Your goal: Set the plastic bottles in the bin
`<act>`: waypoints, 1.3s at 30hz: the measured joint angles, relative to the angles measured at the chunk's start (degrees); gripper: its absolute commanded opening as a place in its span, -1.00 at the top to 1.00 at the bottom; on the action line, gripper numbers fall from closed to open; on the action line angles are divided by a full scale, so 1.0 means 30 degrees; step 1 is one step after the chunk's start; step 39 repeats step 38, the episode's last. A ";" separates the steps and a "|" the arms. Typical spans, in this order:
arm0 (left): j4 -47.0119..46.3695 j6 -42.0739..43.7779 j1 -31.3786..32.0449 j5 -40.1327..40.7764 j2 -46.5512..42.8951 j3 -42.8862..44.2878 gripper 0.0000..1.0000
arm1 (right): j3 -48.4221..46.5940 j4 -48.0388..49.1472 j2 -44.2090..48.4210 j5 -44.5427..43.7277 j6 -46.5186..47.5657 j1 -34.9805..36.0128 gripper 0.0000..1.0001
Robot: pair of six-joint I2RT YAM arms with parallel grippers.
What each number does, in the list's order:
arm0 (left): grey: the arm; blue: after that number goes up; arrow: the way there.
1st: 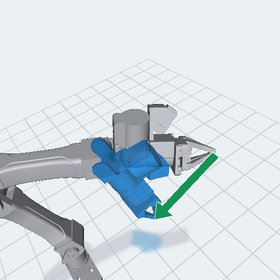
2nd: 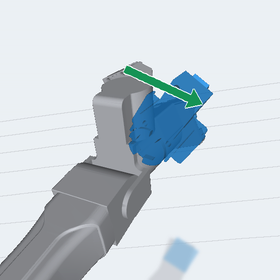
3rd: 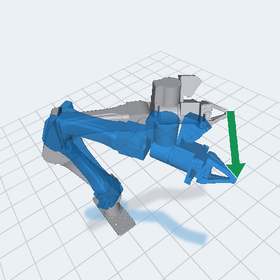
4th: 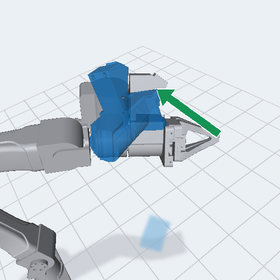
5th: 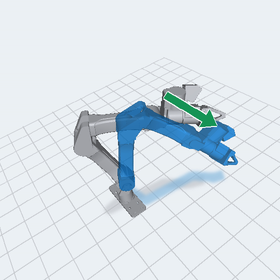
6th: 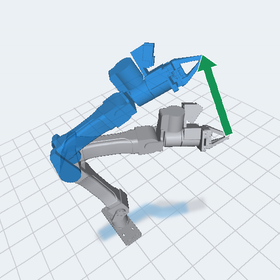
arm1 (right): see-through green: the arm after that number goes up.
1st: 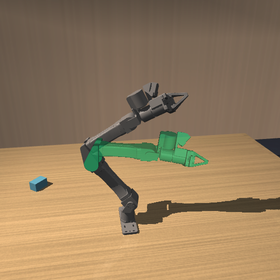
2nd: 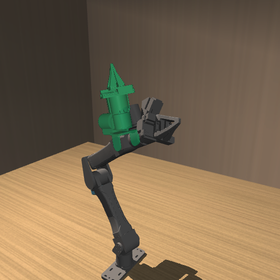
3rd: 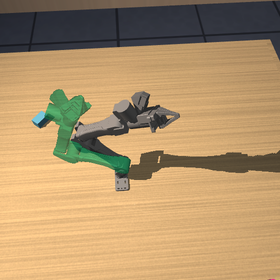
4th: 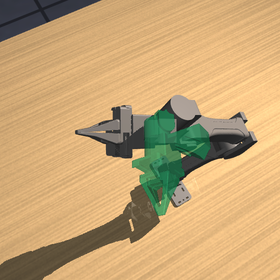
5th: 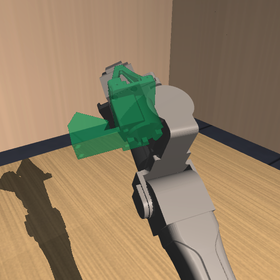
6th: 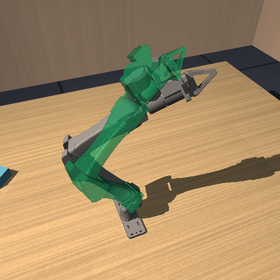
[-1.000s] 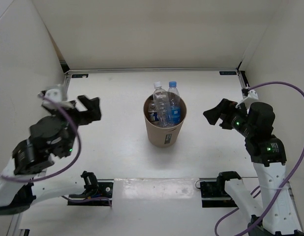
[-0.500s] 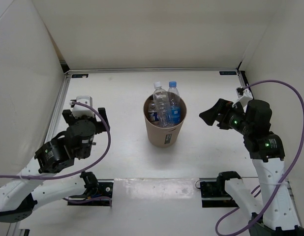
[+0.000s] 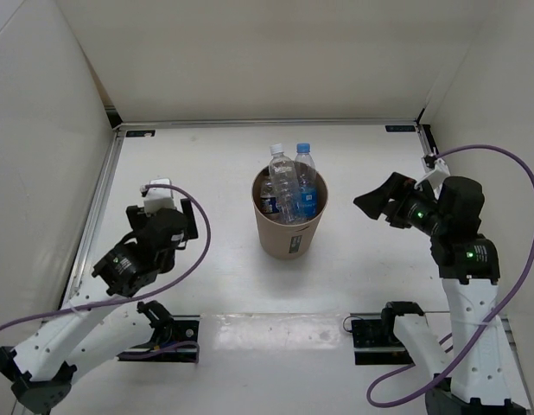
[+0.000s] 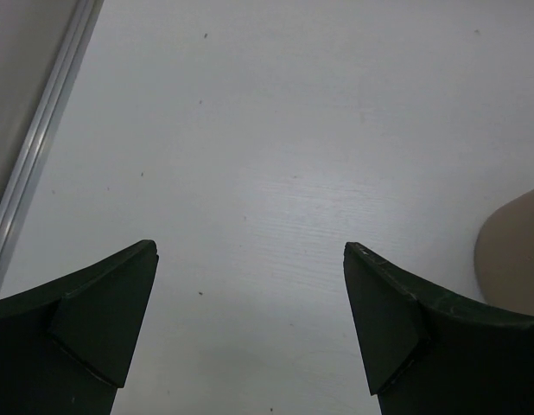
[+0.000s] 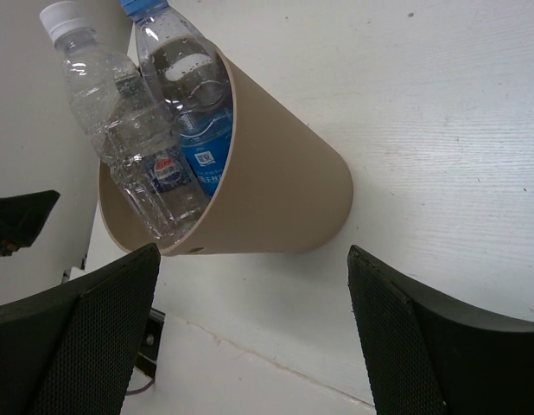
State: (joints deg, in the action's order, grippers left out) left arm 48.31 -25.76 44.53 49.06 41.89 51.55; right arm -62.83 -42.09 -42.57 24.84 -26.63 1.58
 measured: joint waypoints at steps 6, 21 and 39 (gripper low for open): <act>-0.0255 -0.1217 -0.3169 -0.2499 0.0962 -0.0940 -1.00 | 0.0000 -0.0051 0.0372 0.0335 0.0015 -0.0605 -0.81; 0.2317 -0.3504 -0.4197 -0.0532 -0.5158 0.1137 -1.00 | 0.1064 -0.0823 0.2076 -0.2055 0.0022 -0.1472 -0.81; -0.1086 0.1880 -0.4816 -0.1654 -0.4131 0.0233 -1.00 | 0.1173 -0.2047 0.2667 -1.1839 0.0656 0.6441 -0.81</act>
